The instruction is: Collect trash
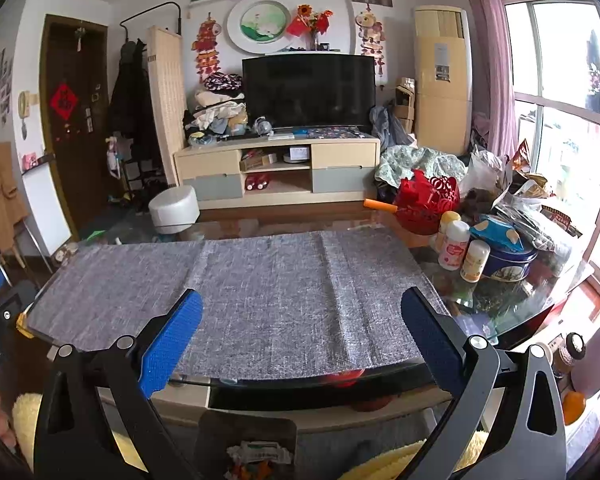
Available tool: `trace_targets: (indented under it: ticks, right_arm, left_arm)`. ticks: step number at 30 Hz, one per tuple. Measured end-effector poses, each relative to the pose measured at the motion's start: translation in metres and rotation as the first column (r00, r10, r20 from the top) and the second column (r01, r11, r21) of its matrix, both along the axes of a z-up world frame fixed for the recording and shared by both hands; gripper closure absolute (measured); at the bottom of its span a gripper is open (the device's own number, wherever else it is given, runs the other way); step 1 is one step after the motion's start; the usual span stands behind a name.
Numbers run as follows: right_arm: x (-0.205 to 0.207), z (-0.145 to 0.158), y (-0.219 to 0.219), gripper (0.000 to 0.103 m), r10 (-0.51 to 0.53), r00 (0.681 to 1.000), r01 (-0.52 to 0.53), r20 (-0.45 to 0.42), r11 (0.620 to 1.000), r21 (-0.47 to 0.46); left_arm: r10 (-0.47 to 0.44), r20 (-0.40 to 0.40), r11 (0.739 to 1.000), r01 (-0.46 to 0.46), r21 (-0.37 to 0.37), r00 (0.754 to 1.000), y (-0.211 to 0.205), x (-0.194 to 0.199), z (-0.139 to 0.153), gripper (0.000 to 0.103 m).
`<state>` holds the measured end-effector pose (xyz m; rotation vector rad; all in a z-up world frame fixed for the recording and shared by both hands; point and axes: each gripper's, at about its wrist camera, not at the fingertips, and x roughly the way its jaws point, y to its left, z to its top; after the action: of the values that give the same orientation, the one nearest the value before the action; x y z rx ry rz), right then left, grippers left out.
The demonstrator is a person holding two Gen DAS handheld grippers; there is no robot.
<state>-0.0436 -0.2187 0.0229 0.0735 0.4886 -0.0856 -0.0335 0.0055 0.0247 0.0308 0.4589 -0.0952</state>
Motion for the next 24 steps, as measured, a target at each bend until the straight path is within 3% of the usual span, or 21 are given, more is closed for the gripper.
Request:
trace_targets:
  ticks: [24]
  right_arm:
    - [0.0019,0.0002,-0.0031,0.003,-0.009,1.0,0.009,-0.006,1.0,-0.006]
  left_arm:
    - [-0.006,0.001,1.0,0.006,-0.012,1.0,-0.0042,0.0004,-0.0003,0.008]
